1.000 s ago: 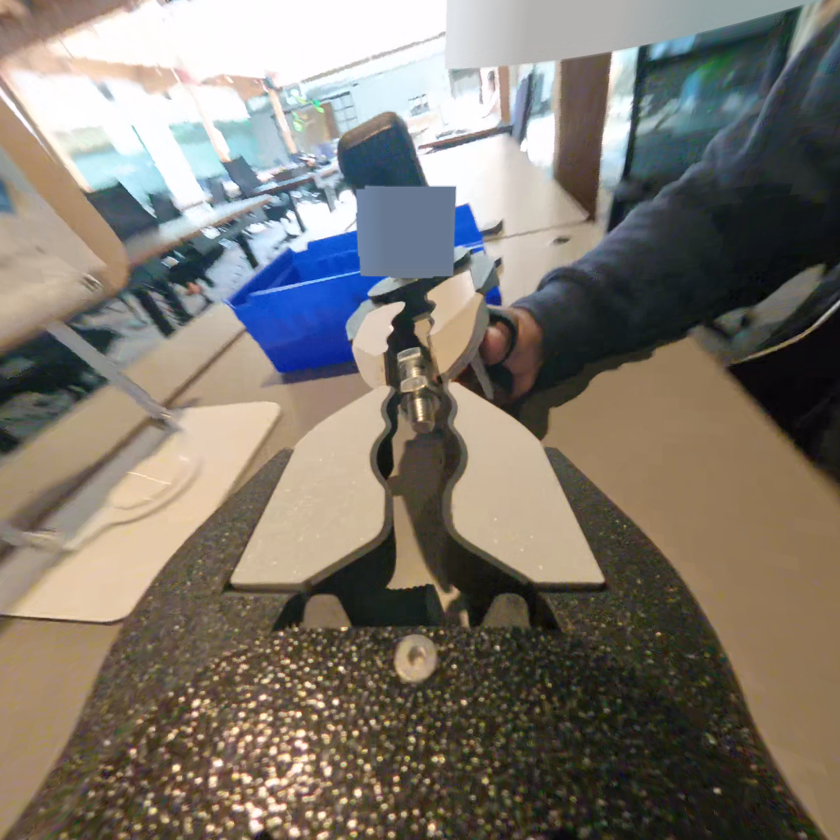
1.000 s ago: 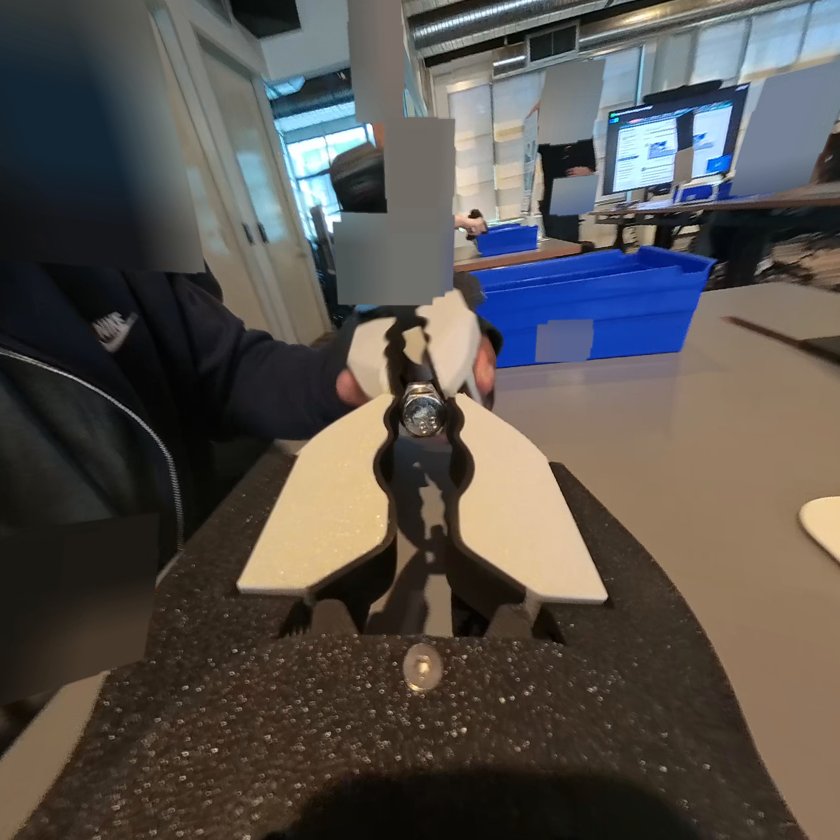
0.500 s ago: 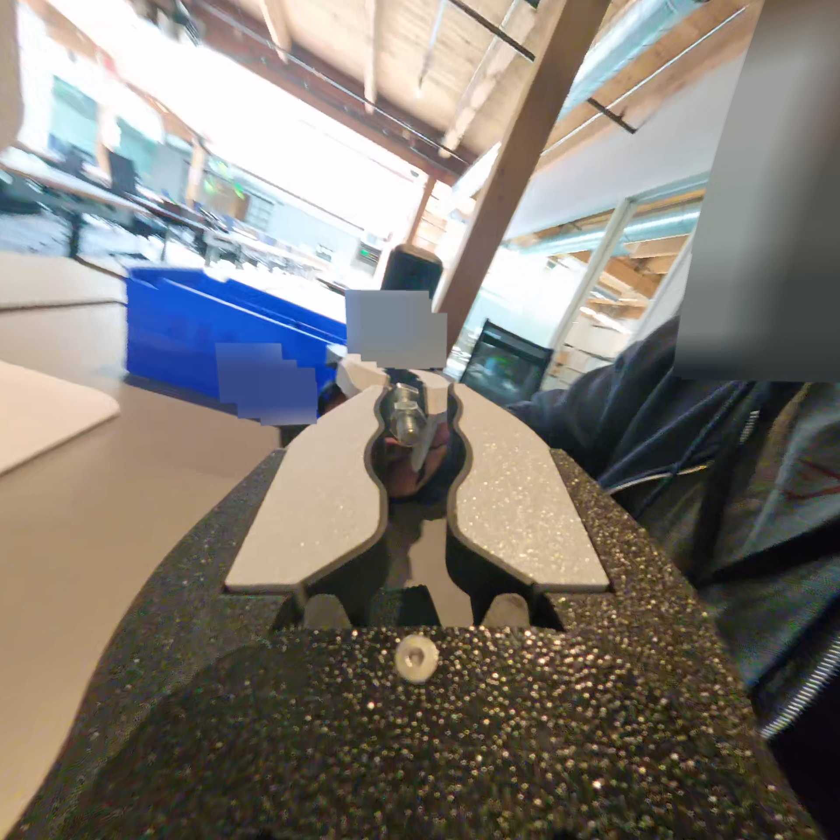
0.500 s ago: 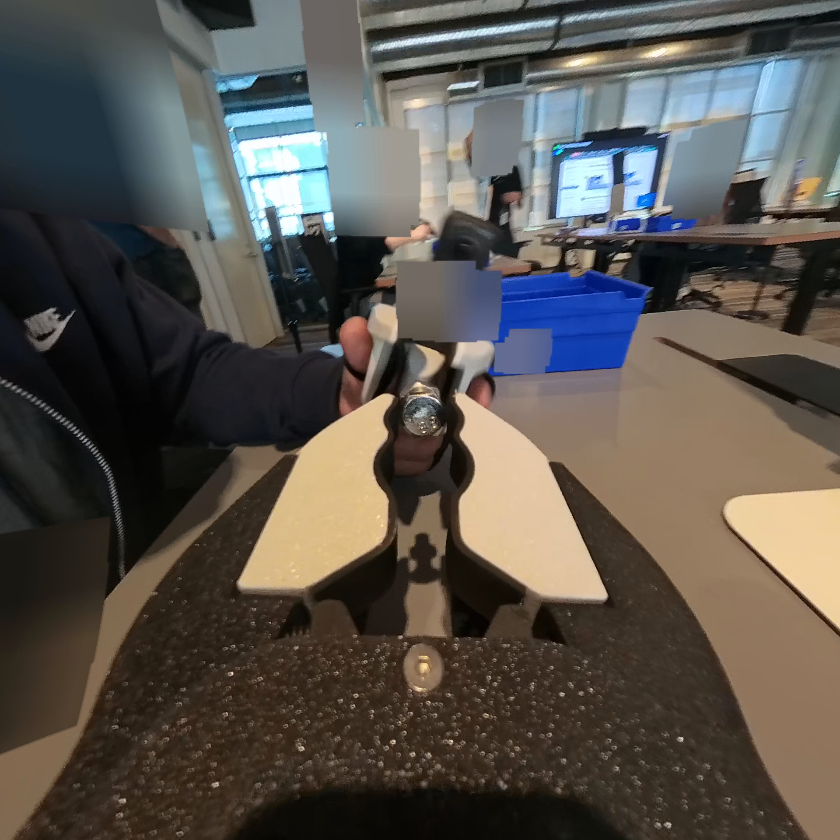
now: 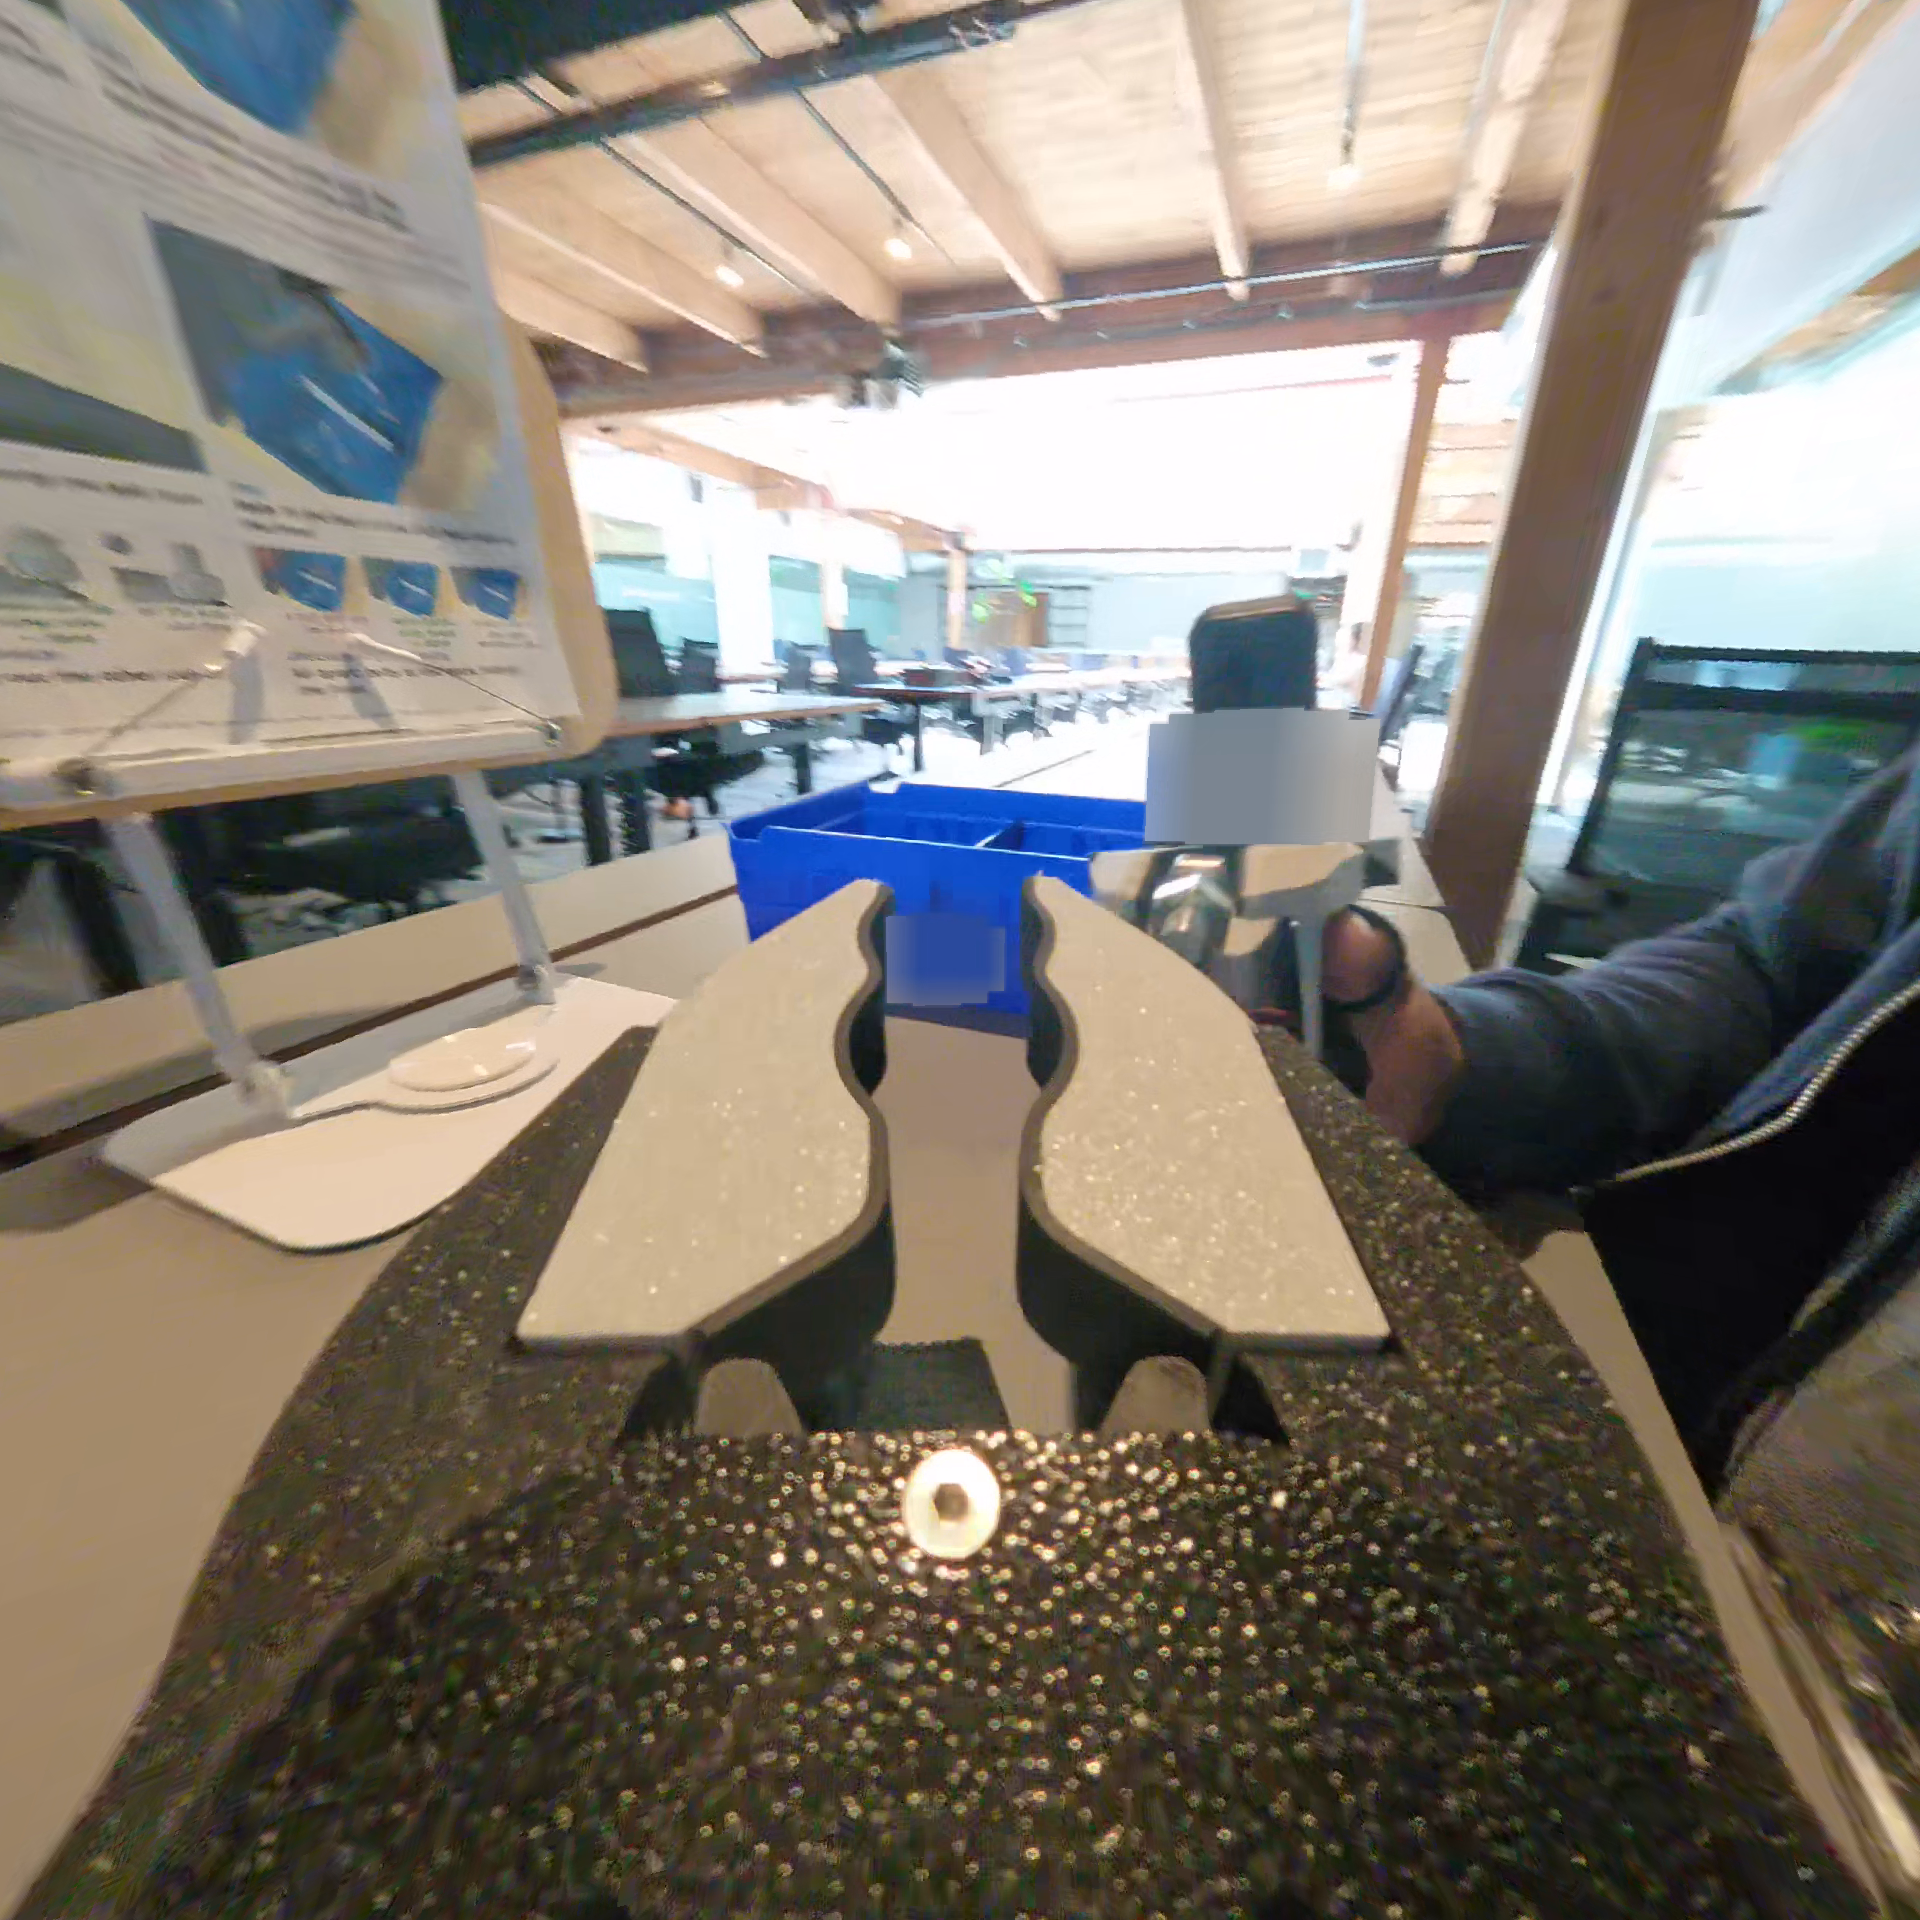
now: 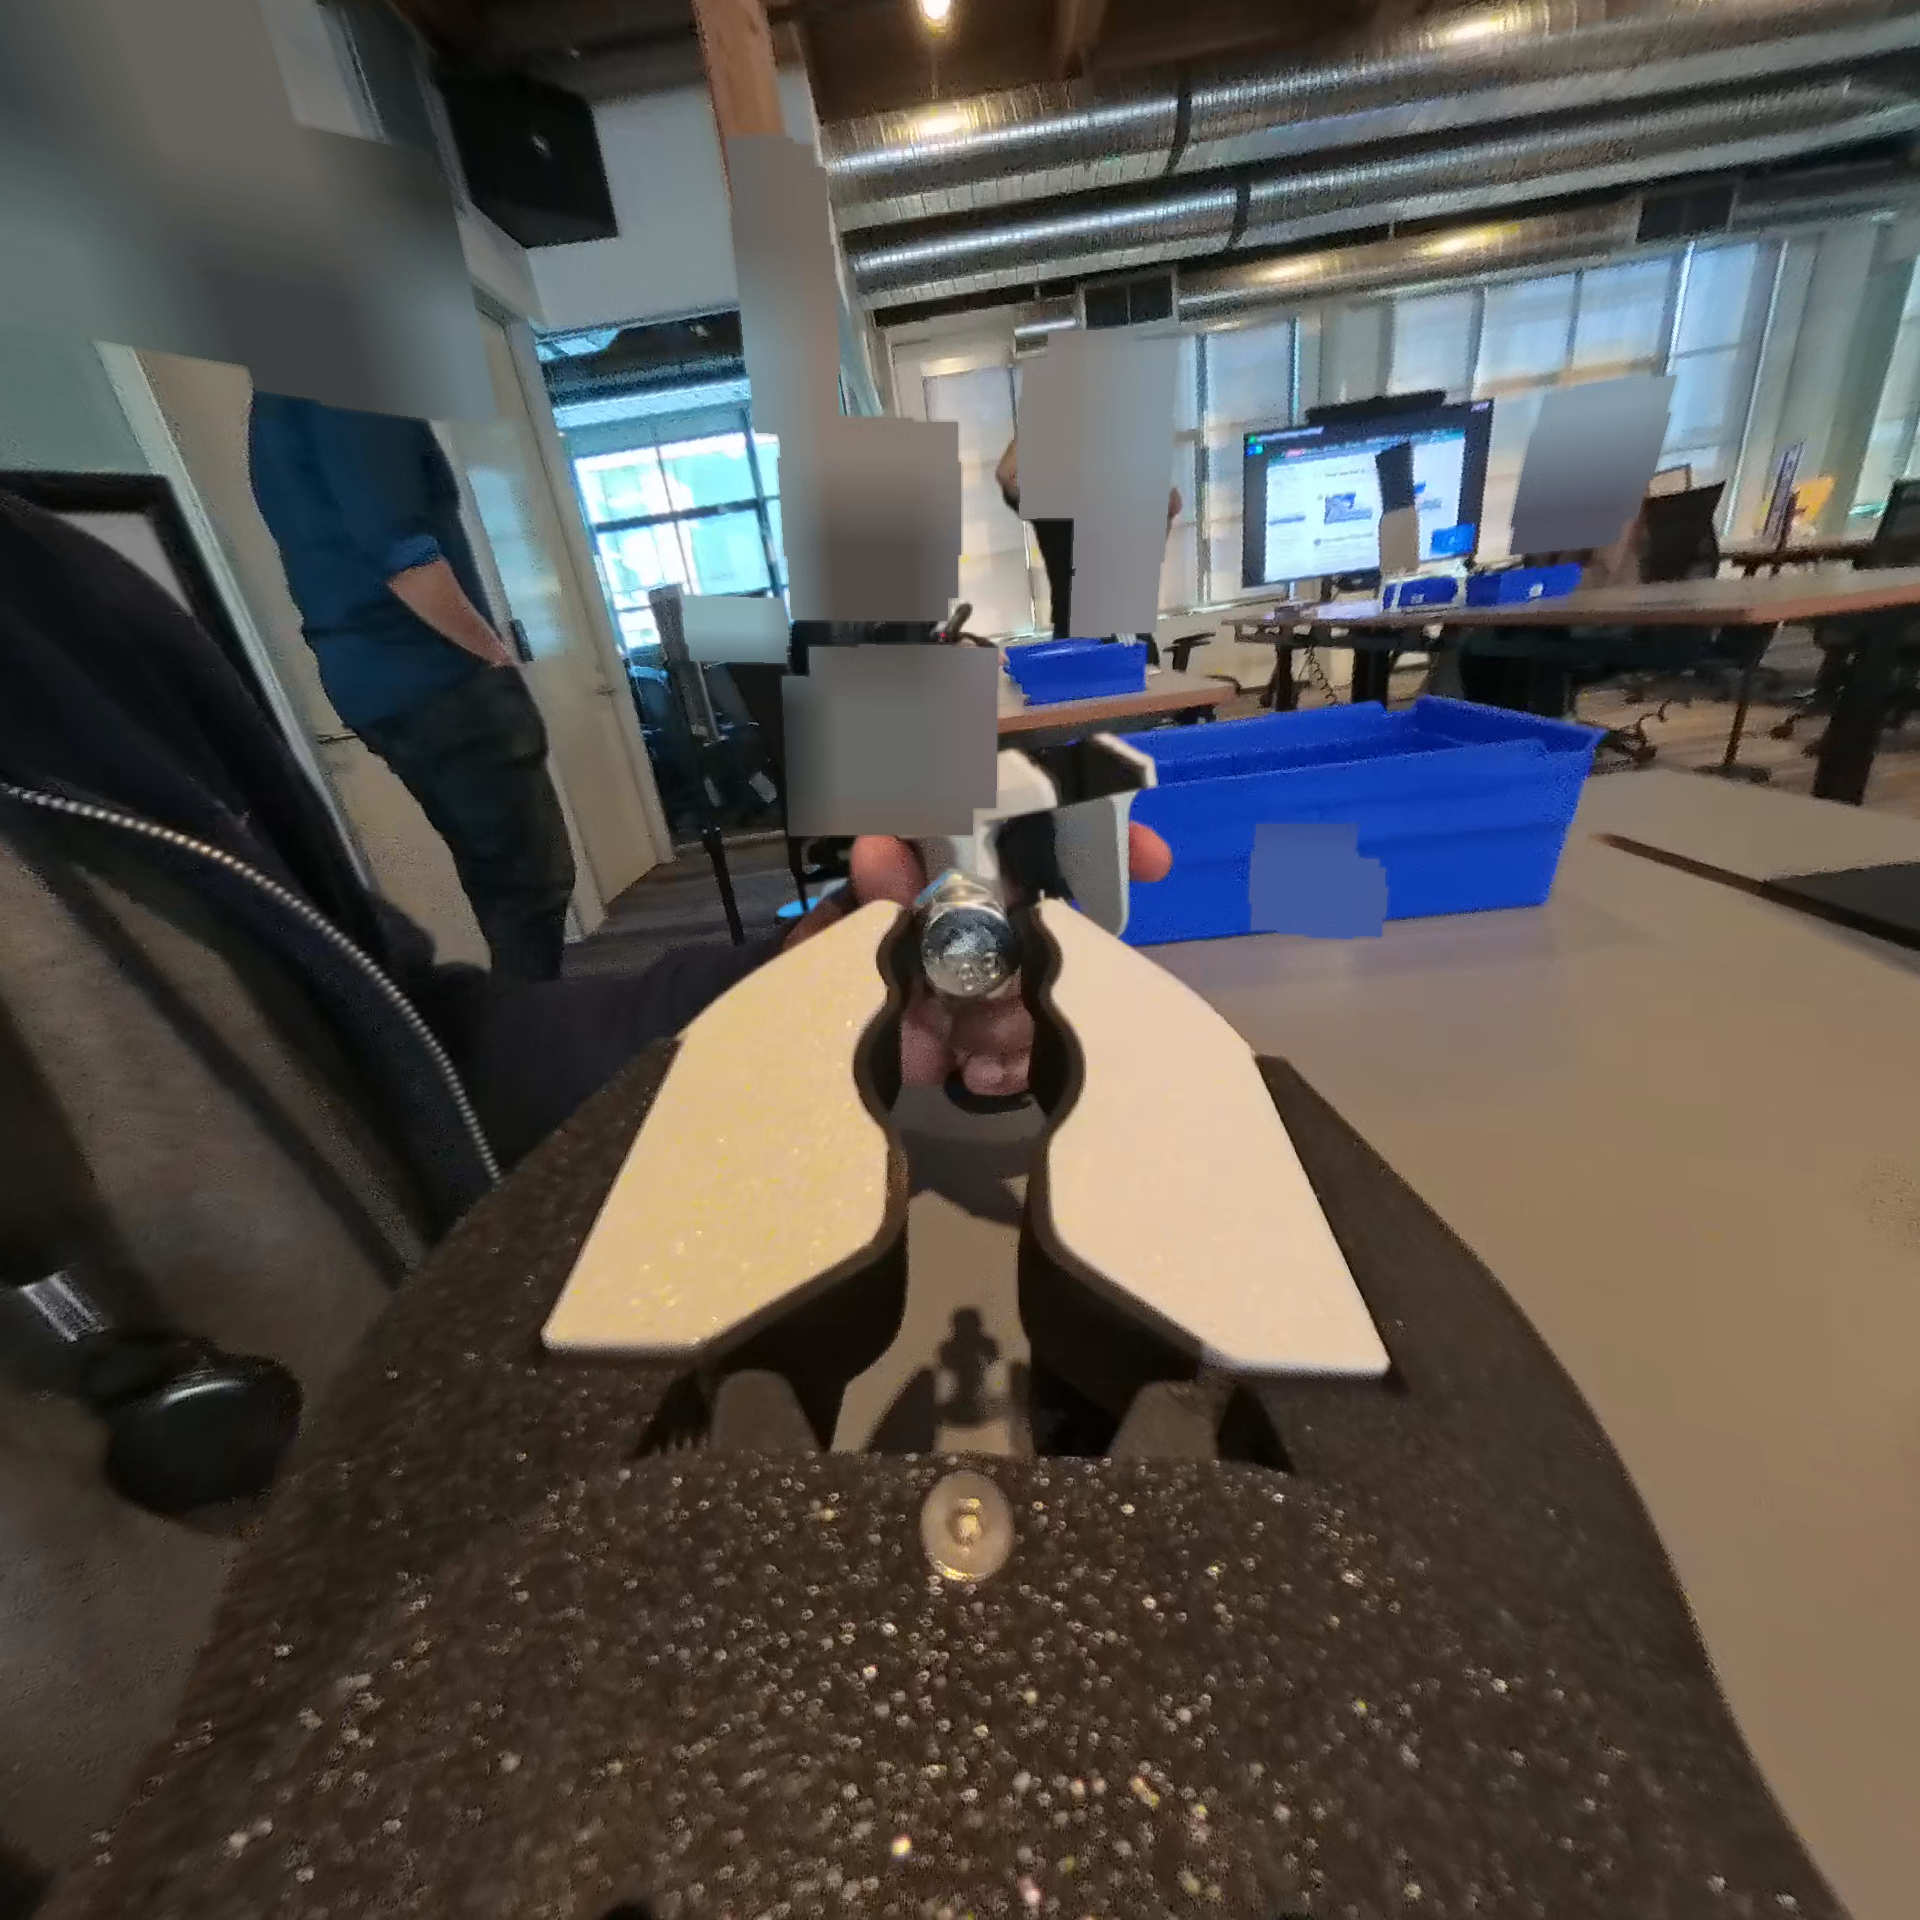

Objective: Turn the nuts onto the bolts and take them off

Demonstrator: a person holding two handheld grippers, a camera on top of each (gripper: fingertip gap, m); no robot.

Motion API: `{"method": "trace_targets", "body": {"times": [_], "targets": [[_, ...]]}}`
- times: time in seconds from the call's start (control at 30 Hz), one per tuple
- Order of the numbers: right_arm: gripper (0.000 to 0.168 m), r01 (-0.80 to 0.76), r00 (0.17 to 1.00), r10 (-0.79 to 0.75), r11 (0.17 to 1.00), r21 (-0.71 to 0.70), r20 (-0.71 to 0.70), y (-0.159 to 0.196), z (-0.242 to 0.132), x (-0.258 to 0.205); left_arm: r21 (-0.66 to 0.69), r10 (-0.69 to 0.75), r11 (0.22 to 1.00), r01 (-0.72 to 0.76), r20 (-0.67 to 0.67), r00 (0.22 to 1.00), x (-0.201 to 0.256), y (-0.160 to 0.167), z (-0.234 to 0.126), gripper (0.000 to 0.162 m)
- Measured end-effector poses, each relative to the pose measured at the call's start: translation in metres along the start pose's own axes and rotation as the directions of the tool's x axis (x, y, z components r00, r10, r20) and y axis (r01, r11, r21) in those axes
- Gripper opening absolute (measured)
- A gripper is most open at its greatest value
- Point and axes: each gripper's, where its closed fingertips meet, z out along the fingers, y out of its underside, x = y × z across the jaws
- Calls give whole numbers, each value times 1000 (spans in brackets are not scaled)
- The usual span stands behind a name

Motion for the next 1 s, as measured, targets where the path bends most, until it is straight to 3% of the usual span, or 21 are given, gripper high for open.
{"method": "trace_targets", "body": {"times": [0.23,0.47,0.77,1.0], "targets": [[19,-29,998,35,991,128,-48,1,-11,-47,-18,53,999,-51,129,990,42,19,-42,20],[19,23,999,-19,997,79,-52,3,-7,-64,97,99,989,-114,144,985,69,7,-68,16],[19,75,995,-73,997,19,-60,10,-9,-57,31,114,993,-117,66,991,60,12,-45,17],[19,16,996,-12,999,46,-83,7,-25,-36,57,14,998,-16,21,1000,44,14,-23,17]]}}
